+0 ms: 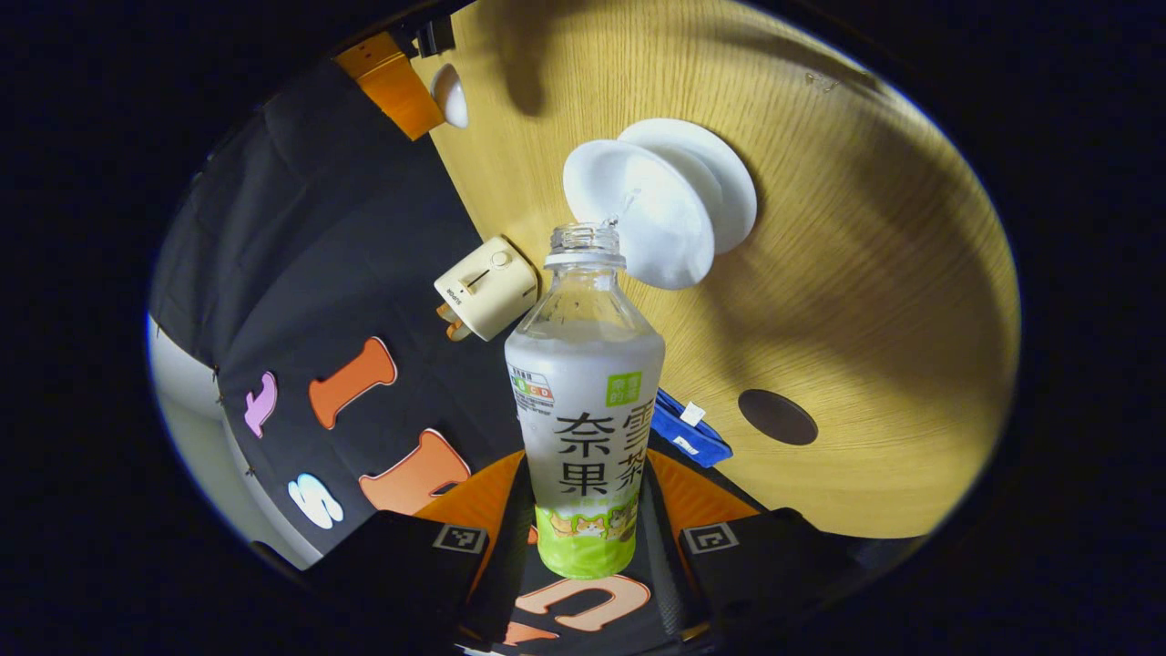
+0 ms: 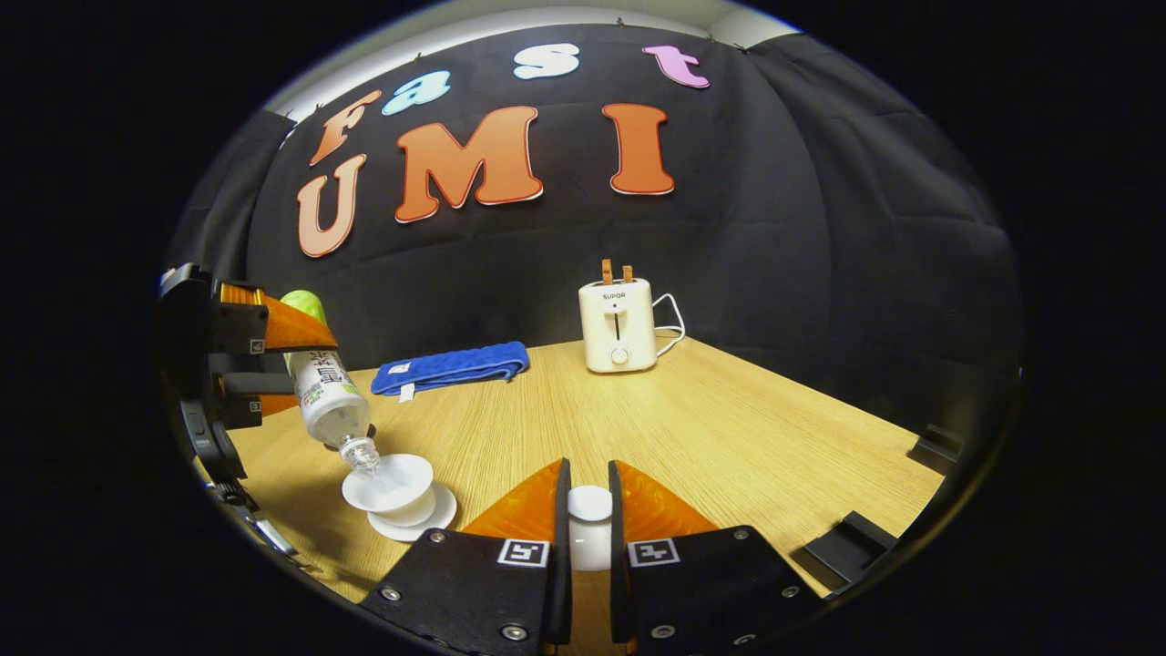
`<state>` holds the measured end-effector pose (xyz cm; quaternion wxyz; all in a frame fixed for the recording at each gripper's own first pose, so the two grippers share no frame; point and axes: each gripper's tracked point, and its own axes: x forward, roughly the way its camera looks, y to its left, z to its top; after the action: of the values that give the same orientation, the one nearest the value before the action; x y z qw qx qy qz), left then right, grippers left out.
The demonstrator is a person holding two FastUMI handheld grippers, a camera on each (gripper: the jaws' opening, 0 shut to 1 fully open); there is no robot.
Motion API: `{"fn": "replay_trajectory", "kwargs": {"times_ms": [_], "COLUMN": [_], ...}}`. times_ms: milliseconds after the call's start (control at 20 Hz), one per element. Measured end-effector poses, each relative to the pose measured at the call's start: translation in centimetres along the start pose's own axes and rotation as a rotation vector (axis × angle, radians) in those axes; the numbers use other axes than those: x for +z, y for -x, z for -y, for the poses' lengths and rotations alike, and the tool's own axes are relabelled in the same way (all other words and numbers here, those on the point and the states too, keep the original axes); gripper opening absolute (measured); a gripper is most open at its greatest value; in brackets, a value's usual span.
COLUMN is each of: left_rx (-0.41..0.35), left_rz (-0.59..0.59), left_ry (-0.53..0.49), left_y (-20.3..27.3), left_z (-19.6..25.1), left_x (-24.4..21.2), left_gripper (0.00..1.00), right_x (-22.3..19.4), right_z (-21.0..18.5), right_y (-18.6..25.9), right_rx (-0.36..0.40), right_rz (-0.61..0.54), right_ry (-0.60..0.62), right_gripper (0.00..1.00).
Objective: Open the teacup lid with one hand, grasp the water bottle and pour water into the teacup with the other hand; after pouring, place the water bottle on the coaster and then close the teacup lid.
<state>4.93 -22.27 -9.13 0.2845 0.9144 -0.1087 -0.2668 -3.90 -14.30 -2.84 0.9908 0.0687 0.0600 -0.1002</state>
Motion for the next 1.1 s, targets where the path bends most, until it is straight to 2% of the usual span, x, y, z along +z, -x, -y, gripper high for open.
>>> {"fn": "replay_trajectory", "kwargs": {"times_ms": [600, 750, 1050, 1100], "left_rx": [0.002, -0.010, -0.044, -0.058], "left_rz": [-0.008, -0.004, 0.000, -0.003], "left_ry": [-0.116, -0.092, 0.024, 0.057], "left_y": [-0.2, -0.1, -0.1, -0.3], "left_z": [-1.3, -0.9, 0.2, 0.8], "left_x": [-0.4, -0.3, -0.2, -0.3], "left_gripper": [0.62, 0.62, 0.62, 0.65], "right_x": [0.1, 0.1, -0.1, -0.2], "right_z": [0.2, 0.2, -0.1, -0.1], "right_y": [-0.1, -0.1, -0.2, -0.2], "right_rx": [0.001, 0.002, 0.008, 0.011], "right_rz": [0.002, 0.001, -0.005, -0.006], "right_ry": [-0.004, -0.003, -0.003, -0.003], "right_gripper": [0.17, 0.17, 0.17, 0.17]}}
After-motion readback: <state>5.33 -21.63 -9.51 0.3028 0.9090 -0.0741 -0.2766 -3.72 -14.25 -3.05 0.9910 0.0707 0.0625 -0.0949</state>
